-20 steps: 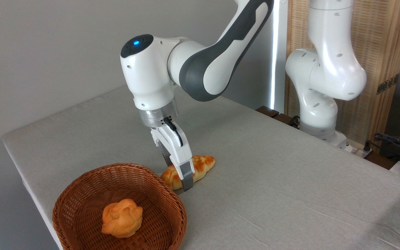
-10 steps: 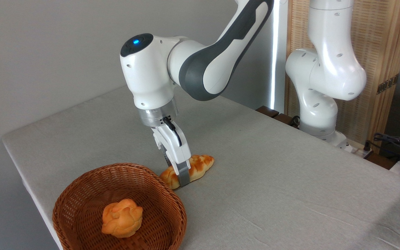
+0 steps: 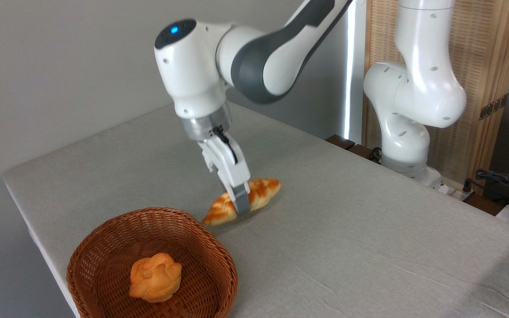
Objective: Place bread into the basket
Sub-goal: 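Lift the braided roll and carry it over the wicker basket, then lower the braided roll into the basket beside the round bun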
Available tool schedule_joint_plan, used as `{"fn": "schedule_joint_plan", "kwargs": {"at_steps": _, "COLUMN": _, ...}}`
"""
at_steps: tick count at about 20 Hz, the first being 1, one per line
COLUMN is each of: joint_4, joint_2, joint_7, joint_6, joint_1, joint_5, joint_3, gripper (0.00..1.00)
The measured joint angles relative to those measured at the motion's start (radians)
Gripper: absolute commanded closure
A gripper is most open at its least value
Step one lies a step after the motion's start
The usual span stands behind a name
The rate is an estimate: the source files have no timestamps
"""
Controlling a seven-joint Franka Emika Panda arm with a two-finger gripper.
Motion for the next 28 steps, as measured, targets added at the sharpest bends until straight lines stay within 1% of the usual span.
{"fn": "schedule_joint_plan", "kwargs": {"at_steps": 5, "joint_4": 0.038, "joint_2": -0.040, "joint_7": 0.000, "joint_6": -0.079, "joint_1": -0.015, "joint_5": 0.000, "joint_3": -0.007, "gripper": 0.61}}
{"fn": "schedule_joint_plan", "kwargs": {"at_steps": 10, "joint_4": 0.103, "joint_2": -0.049, "joint_7": 0.000, "joint_6": -0.073, "joint_1": -0.020, "joint_5": -0.007, "joint_3": -0.013, "gripper": 0.61}}
{"fn": "schedule_joint_plan", "kwargs": {"at_steps": 12, "joint_4": 0.133, "joint_2": -0.049, "joint_7": 0.000, "joint_6": -0.036, "joint_1": -0.020, "joint_5": -0.032, "joint_3": -0.010, "gripper": 0.61}}
{"fn": "schedule_joint_plan", "kwargs": {"at_steps": 13, "joint_4": 0.145, "joint_2": -0.050, "joint_7": 0.000, "joint_6": 0.005, "joint_1": -0.019, "joint_5": -0.046, "joint_3": -0.009, "gripper": 0.61}}
{"fn": "schedule_joint_plan", "kwargs": {"at_steps": 14, "joint_4": 0.149, "joint_2": -0.049, "joint_7": 0.000, "joint_6": 0.029, "joint_1": -0.018, "joint_5": -0.050, "joint_3": -0.008, "gripper": 0.61}}
{"fn": "schedule_joint_plan", "kwargs": {"at_steps": 17, "joint_4": 0.151, "joint_2": -0.040, "joint_7": 0.000, "joint_6": 0.159, "joint_1": -0.012, "joint_5": -0.061, "joint_3": -0.006, "gripper": 0.61}}
{"fn": "schedule_joint_plan", "kwargs": {"at_steps": 21, "joint_4": 0.150, "joint_2": 0.005, "joint_7": 0.000, "joint_6": 0.338, "joint_1": -0.006, "joint_5": -0.064, "joint_3": -0.005, "gripper": 0.60}}
{"fn": "schedule_joint_plan", "kwargs": {"at_steps": 22, "joint_4": 0.149, "joint_2": 0.018, "joint_7": 0.000, "joint_6": 0.371, "joint_1": -0.005, "joint_5": -0.064, "joint_3": -0.005, "gripper": 0.56}}
{"fn": "schedule_joint_plan", "kwargs": {"at_steps": 23, "joint_4": 0.149, "joint_2": 0.036, "joint_7": 0.000, "joint_6": 0.415, "joint_1": -0.004, "joint_5": -0.065, "joint_3": -0.005, "gripper": 0.55}}
{"fn": "schedule_joint_plan", "kwargs": {"at_steps": 25, "joint_4": 0.149, "joint_2": 0.076, "joint_7": 0.000, "joint_6": 0.496, "joint_1": -0.003, "joint_5": -0.065, "joint_3": -0.005, "gripper": 0.44}}
{"fn": "schedule_joint_plan", "kwargs": {"at_steps": 26, "joint_4": 0.149, "joint_2": 0.094, "joint_7": 0.000, "joint_6": 0.527, "joint_1": -0.002, "joint_5": -0.066, "joint_3": -0.005, "gripper": 0.42}}
{"fn": "schedule_joint_plan", "kwargs": {"at_steps": 27, "joint_4": 0.149, "joint_2": 0.105, "joint_7": 0.000, "joint_6": 0.545, "joint_1": -0.002, "joint_5": -0.066, "joint_3": -0.005, "gripper": 0.30}}
{"fn": "schedule_joint_plan", "kwargs": {"at_steps": 28, "joint_4": 0.149, "joint_2": 0.122, "joint_7": 0.000, "joint_6": 0.572, "joint_1": -0.001, "joint_5": -0.066, "joint_3": -0.005, "gripper": 0.26}}
